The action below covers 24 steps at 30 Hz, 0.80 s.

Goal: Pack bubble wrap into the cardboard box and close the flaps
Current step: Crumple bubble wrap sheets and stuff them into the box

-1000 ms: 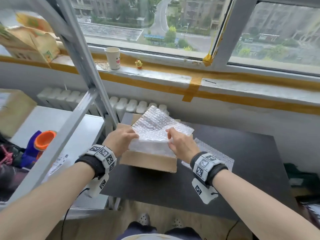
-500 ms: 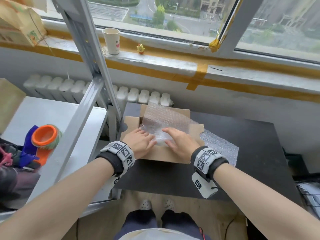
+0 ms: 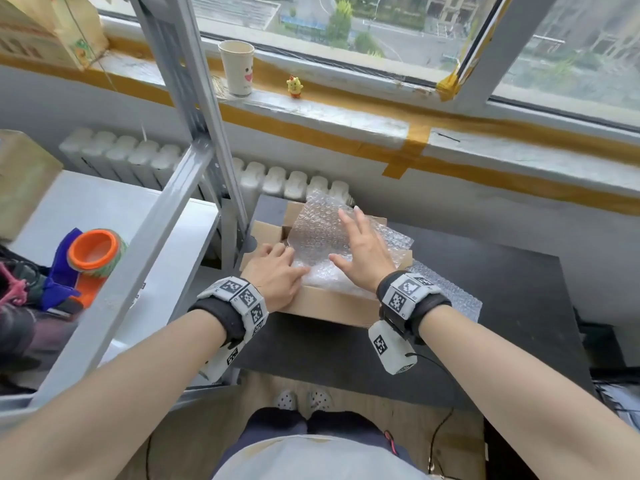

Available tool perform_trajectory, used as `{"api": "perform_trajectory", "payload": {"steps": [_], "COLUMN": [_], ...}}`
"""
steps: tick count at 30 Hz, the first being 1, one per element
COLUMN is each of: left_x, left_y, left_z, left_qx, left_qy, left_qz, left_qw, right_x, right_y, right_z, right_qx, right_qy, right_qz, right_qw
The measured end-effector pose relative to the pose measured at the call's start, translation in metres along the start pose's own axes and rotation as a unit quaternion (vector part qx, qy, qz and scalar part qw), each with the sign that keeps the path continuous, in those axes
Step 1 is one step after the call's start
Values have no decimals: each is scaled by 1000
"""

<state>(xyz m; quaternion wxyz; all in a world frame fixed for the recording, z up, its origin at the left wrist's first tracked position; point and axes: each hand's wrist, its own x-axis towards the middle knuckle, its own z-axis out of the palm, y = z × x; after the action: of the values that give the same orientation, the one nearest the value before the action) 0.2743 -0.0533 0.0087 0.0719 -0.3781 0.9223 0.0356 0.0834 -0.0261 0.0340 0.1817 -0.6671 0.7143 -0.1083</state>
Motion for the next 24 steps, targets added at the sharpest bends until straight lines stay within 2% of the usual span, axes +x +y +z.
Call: {"api": "perform_trajectory", "payload": {"steps": [2, 4, 7, 9, 13, 17, 20, 24], "left_x": [-7, -13, -25, -31, -30, -20, -12, -3], "left_y": [-2, -7, -10, -10, -9, -8, -8, -3], "left_z": [-5, -8, -11, -11, -9, -10, -9, -5], "left_qx": [-25, -41, -79, -116, -185, -226, -204, -166], "left_qy": [63, 117, 140, 135, 113, 144, 141, 89], "left_qz": [0, -36, -126, -156, -131, -156, -129, -67], "left_qw": [998, 992, 979, 972, 967, 951, 960, 980], "right_x": [5, 6, 5, 4, 0, -1, 3, 7], "right_y": [0, 0, -1, -3, -8, -15, -19, -21], "right_z": [2, 3, 4, 5, 9, 16, 22, 23], "right_qx": [37, 32, 5, -5, 4, 15, 1, -26], "right_qy": [-33, -64, -86, -90, -118, -175, -209, -247], "right_qz": [8, 0, -22, -31, -49, -71, -75, -81], "right_qw": [999, 997, 996, 995, 992, 982, 975, 965]}}
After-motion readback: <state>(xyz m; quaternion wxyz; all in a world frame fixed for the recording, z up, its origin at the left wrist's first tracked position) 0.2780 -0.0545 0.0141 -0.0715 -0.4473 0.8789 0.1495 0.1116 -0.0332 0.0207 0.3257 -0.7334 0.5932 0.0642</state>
